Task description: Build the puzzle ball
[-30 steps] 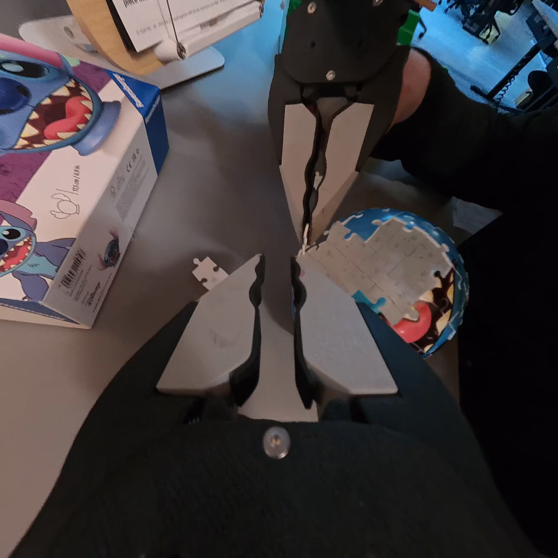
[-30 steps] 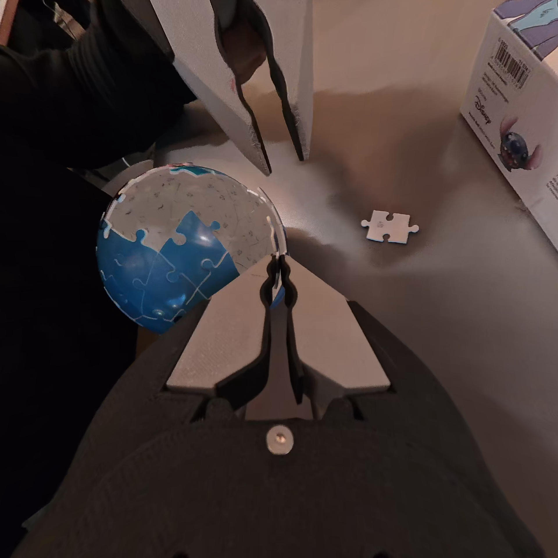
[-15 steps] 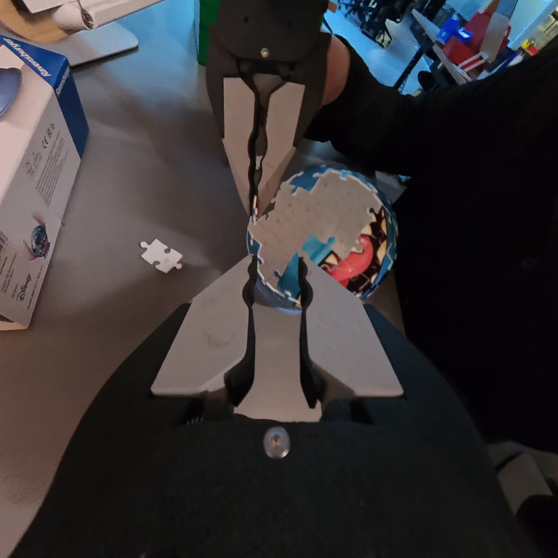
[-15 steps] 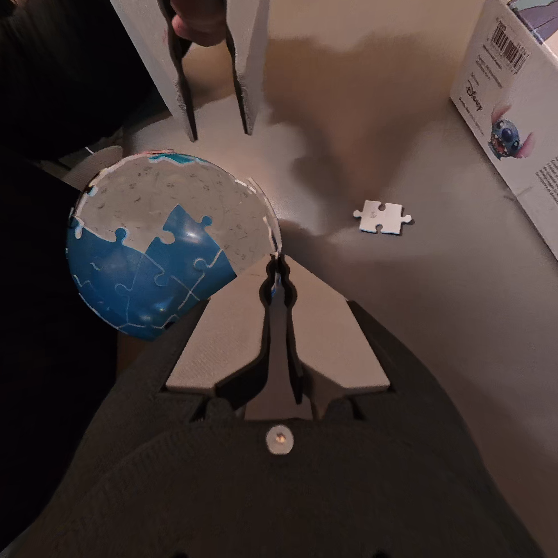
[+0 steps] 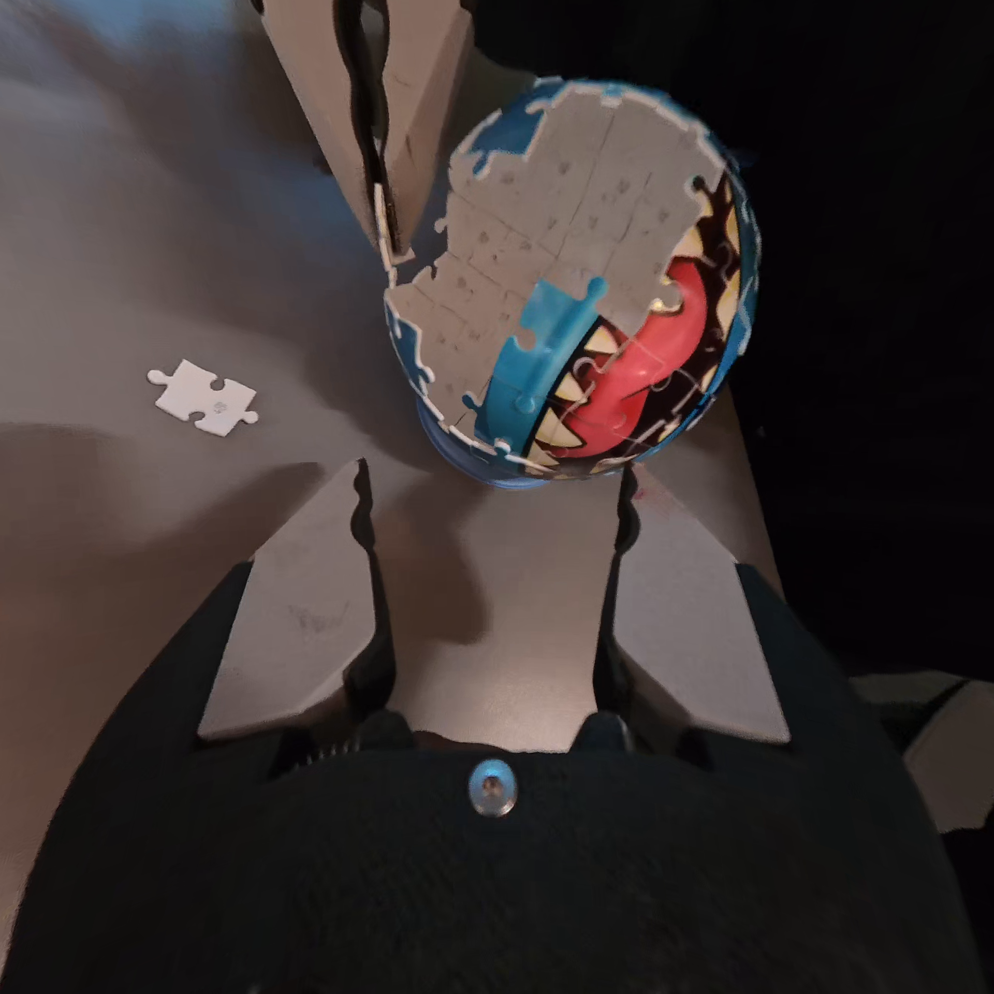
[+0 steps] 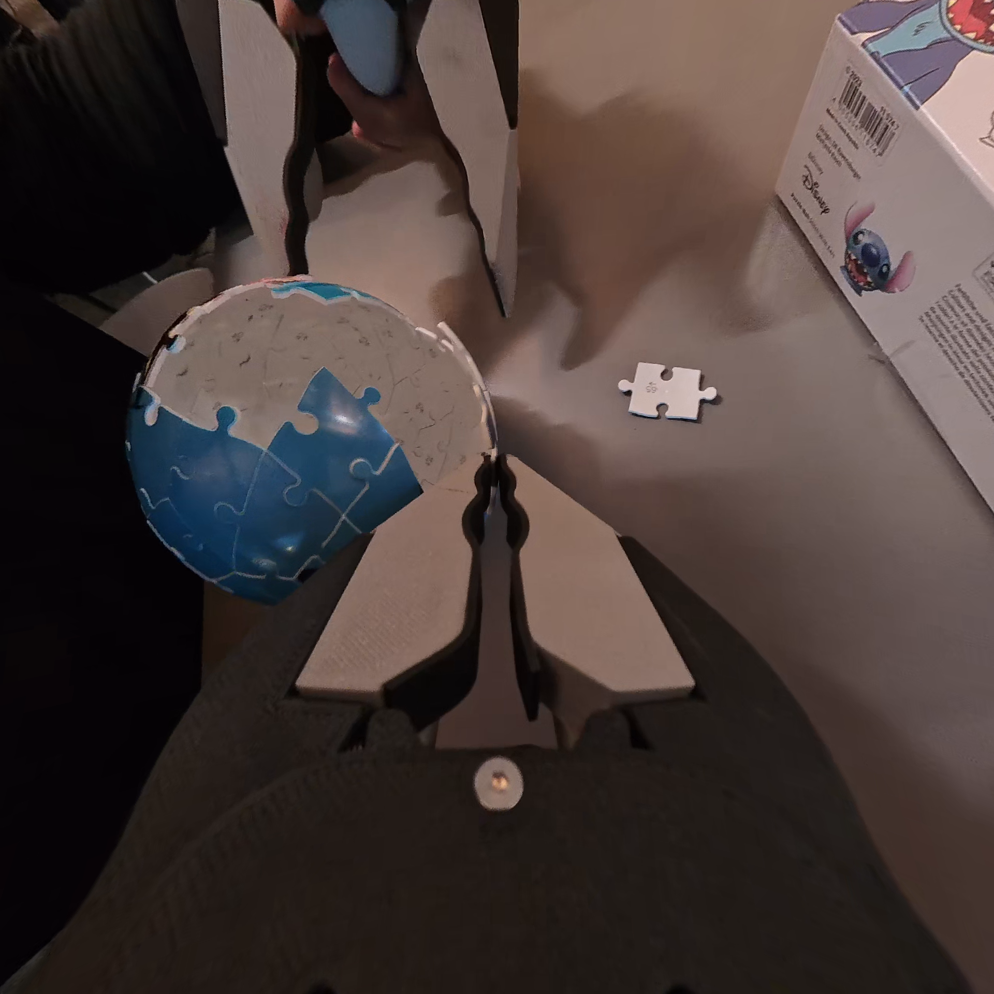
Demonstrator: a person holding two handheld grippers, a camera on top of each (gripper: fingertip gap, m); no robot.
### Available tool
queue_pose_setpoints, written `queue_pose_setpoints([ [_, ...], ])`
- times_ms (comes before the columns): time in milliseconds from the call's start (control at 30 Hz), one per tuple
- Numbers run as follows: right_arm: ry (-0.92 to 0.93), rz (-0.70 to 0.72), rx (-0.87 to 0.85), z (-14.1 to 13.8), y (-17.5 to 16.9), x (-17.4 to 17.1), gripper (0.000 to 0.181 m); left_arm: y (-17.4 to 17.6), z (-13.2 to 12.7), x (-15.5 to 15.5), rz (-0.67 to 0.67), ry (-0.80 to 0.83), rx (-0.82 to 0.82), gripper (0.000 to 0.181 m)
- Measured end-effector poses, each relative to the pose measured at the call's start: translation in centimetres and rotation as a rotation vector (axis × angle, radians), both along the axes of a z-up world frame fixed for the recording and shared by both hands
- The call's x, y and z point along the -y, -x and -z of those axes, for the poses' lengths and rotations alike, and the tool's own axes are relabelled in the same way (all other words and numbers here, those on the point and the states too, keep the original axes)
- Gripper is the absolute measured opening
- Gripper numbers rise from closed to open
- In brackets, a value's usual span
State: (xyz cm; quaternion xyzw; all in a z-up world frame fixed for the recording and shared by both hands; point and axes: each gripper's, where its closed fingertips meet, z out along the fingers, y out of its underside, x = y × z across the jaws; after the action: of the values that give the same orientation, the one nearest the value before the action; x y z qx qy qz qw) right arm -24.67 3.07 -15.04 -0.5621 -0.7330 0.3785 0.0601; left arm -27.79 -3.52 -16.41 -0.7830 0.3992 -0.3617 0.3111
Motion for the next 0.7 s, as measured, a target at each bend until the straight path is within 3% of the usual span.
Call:
queue_pose_setpoints([
  [167, 0.017, -0.008, 0.007, 0.3, 0.1, 0.3, 0.0, -0.3, 1.1, 0.3, 0.01, 0.012, -0.047, 0.089],
  [400, 0.025, 0.004, -0.001, 0.4, 0.4, 0.3, 0.0, -1.3, 0.7, 1.2, 0.052, 0.001, -0.025, 0.075],
  [700, 0.011, -0.011, -0.017, 0.5, 0.6, 0.5, 0.004, -2.4, 0.6, 1.9, 0.084, -0.008, -0.036, 0.074],
])
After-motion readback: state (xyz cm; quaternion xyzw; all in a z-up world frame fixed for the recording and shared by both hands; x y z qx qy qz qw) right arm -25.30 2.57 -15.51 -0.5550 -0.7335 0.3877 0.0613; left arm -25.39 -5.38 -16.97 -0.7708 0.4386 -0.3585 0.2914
